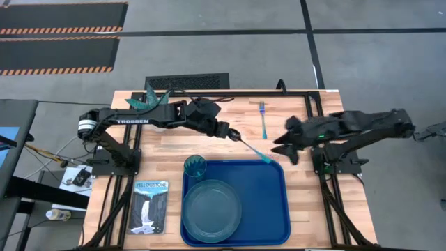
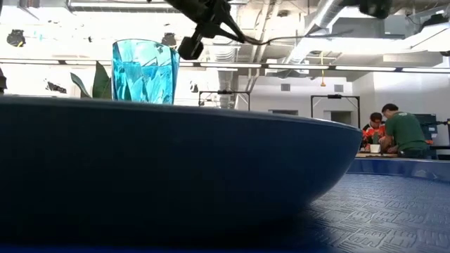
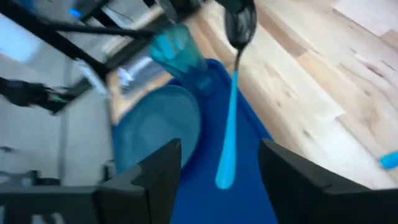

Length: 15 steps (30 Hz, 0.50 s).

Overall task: Pick and place plate/cup/fork/spoon on tray
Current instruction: Put the blue spoon on the blue serving tray to the right of the dark blue plate

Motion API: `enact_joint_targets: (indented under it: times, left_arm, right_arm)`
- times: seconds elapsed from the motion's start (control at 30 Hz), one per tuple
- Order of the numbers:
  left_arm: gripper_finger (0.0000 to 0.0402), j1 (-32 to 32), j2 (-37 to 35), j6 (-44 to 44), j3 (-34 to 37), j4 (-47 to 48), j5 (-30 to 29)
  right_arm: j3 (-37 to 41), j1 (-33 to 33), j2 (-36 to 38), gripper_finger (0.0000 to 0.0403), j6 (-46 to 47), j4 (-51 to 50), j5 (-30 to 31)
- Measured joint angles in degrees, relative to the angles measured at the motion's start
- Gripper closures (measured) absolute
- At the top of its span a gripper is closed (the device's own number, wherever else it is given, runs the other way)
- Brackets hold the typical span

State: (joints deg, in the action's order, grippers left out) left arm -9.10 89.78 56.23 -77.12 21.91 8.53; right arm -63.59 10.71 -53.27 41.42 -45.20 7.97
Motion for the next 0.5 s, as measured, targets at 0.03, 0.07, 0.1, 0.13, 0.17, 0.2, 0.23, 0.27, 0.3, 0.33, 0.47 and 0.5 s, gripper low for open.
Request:
enact_joint_targets:
  times: [0.03, 0.07, 0.1, 0.13, 0.17, 0.2, 0.23, 0.27, 0.3, 0.33, 0.47, 0.5]
  left_arm:
    - [0.0401, 0.0, 0.3, -1.5, -1.0, 1.1, 0.4]
    - [0.0401, -0.1, 0.5, -3.0, -1.7, 2.7, 1.0]
    - [0.0401, -0.1, 1.2, -4.1, -2.5, 3.3, 1.5]
    - [0.0401, -0.1, 2.0, -5.2, -3.4, 3.0, 1.9]
    - [0.0401, -0.1, 2.4, -6.1, -4.1, 3.8, 2.1]
    - [0.0401, -0.2, 2.9, -7.2, -4.6, 5.4, 2.1]
    - [0.0401, -0.2, 3.6, -8.1, -5.3, 5.3, 2.1]
    - [0.0401, -0.2, 4.3, -8.9, -6.0, 4.5, 2.2]
    - [0.0401, -0.2, 4.4, -9.8, -6.0, 5.3, 2.2]
    - [0.0401, -0.2, 5.1, -11.1, -6.0, 5.8, 2.2]
    - [0.0401, 0.1, 7.7, -14.2, -6.5, 5.6, 5.0]
    - [0.0401, 0.4, 8.5, -15.0, -6.8, 5.2, 5.9]
  right_arm:
    - [0.0, 0.8, 1.7, 0.0167, 0.8, -0.6, 0.6]
    - [0.0, 1.7, 3.3, 0.0169, 1.5, -1.6, 1.5]
    - [0.0, 2.5, 4.7, 0.0171, 2.0, -2.1, 2.5]
    - [0.0, 3.4, 6.0, 0.0173, 2.3, -2.1, 3.6]
    - [0.0, 4.2, 7.5, 0.0175, 2.7, -2.4, 4.6]
    - [0.0, 4.9, 8.8, 0.0177, 3.5, -3.1, 5.5]
    - [0.0, 5.5, 9.8, 0.0179, 4.4, -3.3, 6.6]
    - [0.0, 6.1, 10.9, 0.0181, 5.2, -3.2, 8.0]
    - [0.0, 6.5, 12.1, 0.0181, 5.6, -3.6, 9.2]
    - [0.0, 6.9, 12.8, 0.0182, 6.0, -4.1, 10.3]
    - [0.0, 7.7, 14.6, 0.0184, 6.7, -6.0, 14.4]
    - [0.0, 7.7, 14.9, 0.0184, 6.8, -6.4, 14.7]
